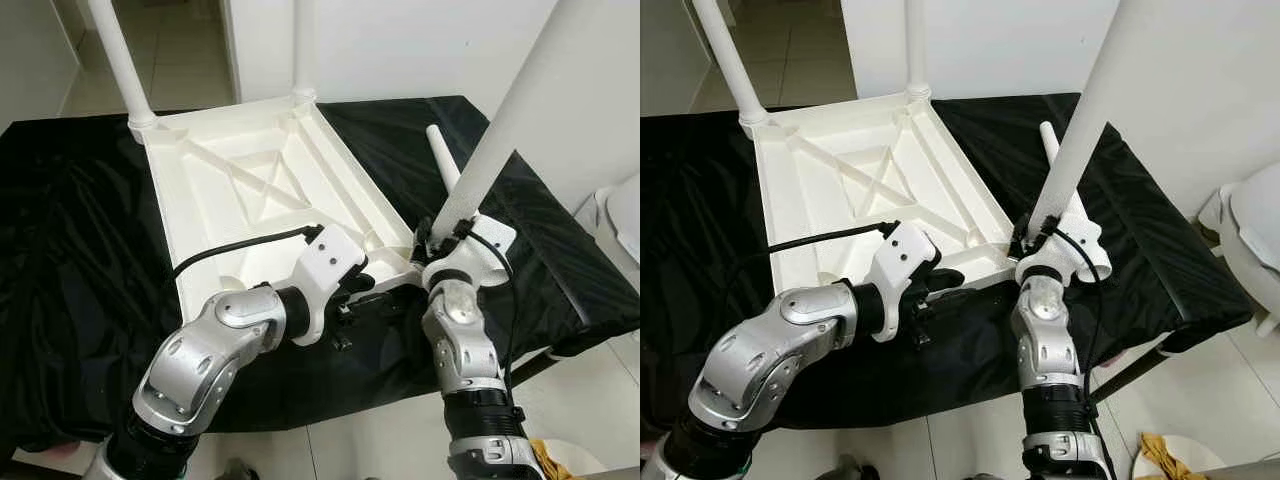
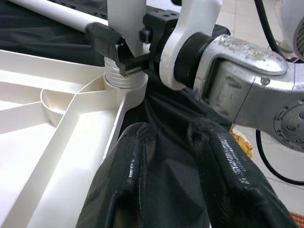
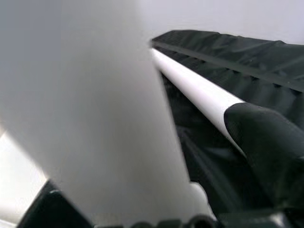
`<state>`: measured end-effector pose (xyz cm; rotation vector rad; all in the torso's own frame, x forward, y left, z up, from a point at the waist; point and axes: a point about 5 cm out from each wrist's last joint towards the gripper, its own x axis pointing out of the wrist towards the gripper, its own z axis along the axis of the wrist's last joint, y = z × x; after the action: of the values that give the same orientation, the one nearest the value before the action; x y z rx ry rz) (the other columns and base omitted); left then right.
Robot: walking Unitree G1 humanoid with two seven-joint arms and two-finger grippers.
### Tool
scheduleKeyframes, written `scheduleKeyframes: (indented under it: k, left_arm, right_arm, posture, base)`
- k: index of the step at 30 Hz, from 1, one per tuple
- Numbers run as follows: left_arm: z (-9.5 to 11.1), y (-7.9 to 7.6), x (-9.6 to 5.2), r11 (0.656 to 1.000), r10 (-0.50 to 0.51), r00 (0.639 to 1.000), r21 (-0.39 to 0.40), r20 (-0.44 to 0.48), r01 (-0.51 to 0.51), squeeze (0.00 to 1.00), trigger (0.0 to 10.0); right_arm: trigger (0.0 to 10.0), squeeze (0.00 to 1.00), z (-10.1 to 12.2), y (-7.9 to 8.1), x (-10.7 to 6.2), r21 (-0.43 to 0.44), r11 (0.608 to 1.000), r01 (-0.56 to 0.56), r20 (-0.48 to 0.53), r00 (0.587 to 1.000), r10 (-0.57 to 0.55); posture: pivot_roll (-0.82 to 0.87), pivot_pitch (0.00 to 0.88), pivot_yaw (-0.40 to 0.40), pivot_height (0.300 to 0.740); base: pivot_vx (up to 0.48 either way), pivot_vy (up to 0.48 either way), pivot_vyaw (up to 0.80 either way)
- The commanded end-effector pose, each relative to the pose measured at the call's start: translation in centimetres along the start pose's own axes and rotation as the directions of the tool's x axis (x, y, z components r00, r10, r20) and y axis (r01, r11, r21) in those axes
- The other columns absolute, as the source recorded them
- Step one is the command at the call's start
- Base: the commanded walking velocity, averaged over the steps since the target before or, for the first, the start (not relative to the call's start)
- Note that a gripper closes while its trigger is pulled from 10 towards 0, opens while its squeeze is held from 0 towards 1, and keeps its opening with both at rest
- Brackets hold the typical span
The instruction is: Building children table
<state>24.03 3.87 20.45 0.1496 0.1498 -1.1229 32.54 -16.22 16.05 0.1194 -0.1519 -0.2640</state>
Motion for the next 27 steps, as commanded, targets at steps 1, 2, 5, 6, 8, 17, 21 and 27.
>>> scheduleKeyframes:
  k: [1, 2, 5, 6, 8, 17, 21, 27]
  left_arm:
    - [0.1, 0.1, 0.2, 1.000, 0.024, 1.000, 0.004, -0.002, -0.024, 0.00, 10.0]
    - [0.1, 0.1, 0.2, 1.000, 0.024, 1.000, 0.004, -0.002, -0.024, 0.00, 10.0]
    - [0.0, 0.1, 0.2, 1.000, 0.027, 1.000, 0.005, -0.003, -0.027, 0.00, 10.0]
    - [0.0, 0.2, 0.3, 1.000, 0.030, 1.000, 0.003, -0.002, -0.030, 0.00, 10.0]
    - [0.0, 0.2, 0.4, 0.999, 0.037, 0.999, -0.003, -0.001, -0.037, 0.00, 10.0]
    - [0.0, 0.4, 1.0, 0.998, 0.065, 0.998, -0.019, 0.014, -0.065, 0.00, 10.0]
    - [0.0, 0.5, 1.2, 0.997, 0.073, 0.997, -0.018, 0.017, -0.073, 0.00, 10.0]
    - [0.0, 0.6, 1.2, 0.996, 0.083, 0.996, -0.012, 0.019, -0.083, 0.00, 10.0]
  right_arm:
    - [10.0, 1.00, 0.1, -0.2, 0.2, 0.025, 0.999, -0.042, 0.016, 0.999, 0.041]
    - [10.0, 1.00, 0.1, -0.2, 0.2, 0.025, 0.999, -0.042, 0.016, 0.999, 0.041]
    - [10.0, 1.00, 0.3, -0.2, 0.6, 0.028, 0.994, -0.104, 0.014, 0.995, 0.104]
    - [10.0, 1.00, 0.3, -0.3, 0.7, 0.023, 0.993, -0.117, 0.011, 0.993, 0.117]
    - [10.0, 0.00, 0.2, 0.0, 0.8, 0.029, 0.980, -0.197, -0.001, 0.980, 0.197]
    - [10.0, 0.00, 0.3, -0.6, 1.4, 0.017, 0.889, -0.457, -0.023, 0.889, 0.457]
    - [10.0, 0.00, 0.3, -1.7, 2.2, -0.010, 0.863, -0.505, -0.054, 0.862, 0.504]
    - [10.0, 0.00, 0.3, -3.2, 3.0, -0.053, 0.827, -0.559, -0.088, 0.828, 0.554]
  posture:
    - [-0.03, 0.067, -0.010, 0.740]
    - [-0.03, 0.067, -0.010, 0.740]
    - [-0.03, 0.067, -0.010, 0.740]
    - [-0.03, 0.067, -0.010, 0.740]
    - [-0.03, 0.065, -0.008, 0.740]
    - [-0.03, 0.057, -0.016, 0.740]
    - [-0.03, 0.054, -0.018, 0.740]
    - [-0.02, 0.041, -0.023, 0.740]
  base:
    - [0.000, 0.000, 0.00]
    - [0.000, 0.000, 0.00]
    - [0.000, 0.000, 0.00]
    - [0.000, 0.000, 0.00]
    - [0.000, 0.000, 0.00]
    - [0.000, 0.000, 0.00]
    - [0.000, 0.000, 0.00]
    - [0.000, 0.000, 0.00]
